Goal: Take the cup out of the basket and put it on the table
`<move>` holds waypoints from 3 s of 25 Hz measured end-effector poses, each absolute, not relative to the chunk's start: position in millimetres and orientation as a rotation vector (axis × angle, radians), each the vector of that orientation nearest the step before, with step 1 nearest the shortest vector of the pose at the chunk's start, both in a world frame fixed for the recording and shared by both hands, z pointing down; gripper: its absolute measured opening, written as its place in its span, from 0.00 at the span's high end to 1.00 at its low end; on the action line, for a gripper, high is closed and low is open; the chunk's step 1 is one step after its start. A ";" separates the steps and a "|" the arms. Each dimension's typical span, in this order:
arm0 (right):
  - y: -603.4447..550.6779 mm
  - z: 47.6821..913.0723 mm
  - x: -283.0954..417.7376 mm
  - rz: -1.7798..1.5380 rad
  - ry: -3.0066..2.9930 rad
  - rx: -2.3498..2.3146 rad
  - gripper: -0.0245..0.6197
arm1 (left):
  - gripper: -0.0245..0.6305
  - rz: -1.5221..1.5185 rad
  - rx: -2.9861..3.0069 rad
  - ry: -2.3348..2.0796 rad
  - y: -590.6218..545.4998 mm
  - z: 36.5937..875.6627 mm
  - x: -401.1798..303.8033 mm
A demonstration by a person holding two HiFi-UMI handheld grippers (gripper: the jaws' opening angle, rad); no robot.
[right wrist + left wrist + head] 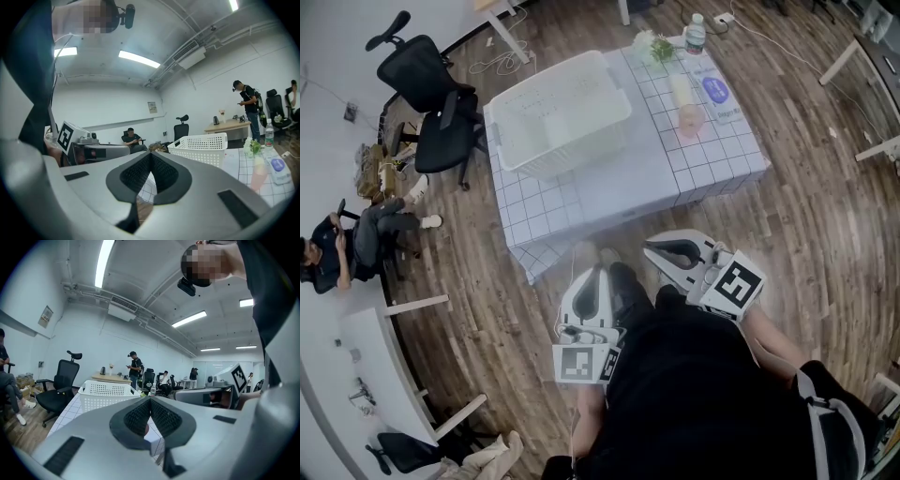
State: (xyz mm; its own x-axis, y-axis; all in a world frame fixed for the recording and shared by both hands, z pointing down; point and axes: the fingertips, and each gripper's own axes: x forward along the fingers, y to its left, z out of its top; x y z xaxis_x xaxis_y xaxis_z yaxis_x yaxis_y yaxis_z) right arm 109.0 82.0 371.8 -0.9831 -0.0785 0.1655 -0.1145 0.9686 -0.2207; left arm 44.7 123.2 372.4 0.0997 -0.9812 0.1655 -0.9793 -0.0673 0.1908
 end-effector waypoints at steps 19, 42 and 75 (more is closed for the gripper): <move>17.3 369.0 23.2 0.326 -2.933 0.206 0.94 | 0.95 -0.020 2.184 -1.885 52.6 368.6 -39.7; -16.5 374.1 -76.2 0.248 -2.913 0.430 0.94 | 0.95 -0.016 2.351 -1.666 3.3 381.1 -128.9; -80.7 406.2 -86.2 0.261 -2.757 0.336 0.93 | 0.95 -0.017 2.317 -1.670 -48.1 386.1 -133.3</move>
State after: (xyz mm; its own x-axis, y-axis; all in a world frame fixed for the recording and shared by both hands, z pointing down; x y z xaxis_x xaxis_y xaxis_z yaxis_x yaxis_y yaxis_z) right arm -86.2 -80.7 406.2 -0.9106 -0.1983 0.3625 -0.2629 0.9549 -0.1381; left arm -133.3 -48.1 386.1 0.3299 -0.9311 0.1553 -0.9278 -0.2895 0.2352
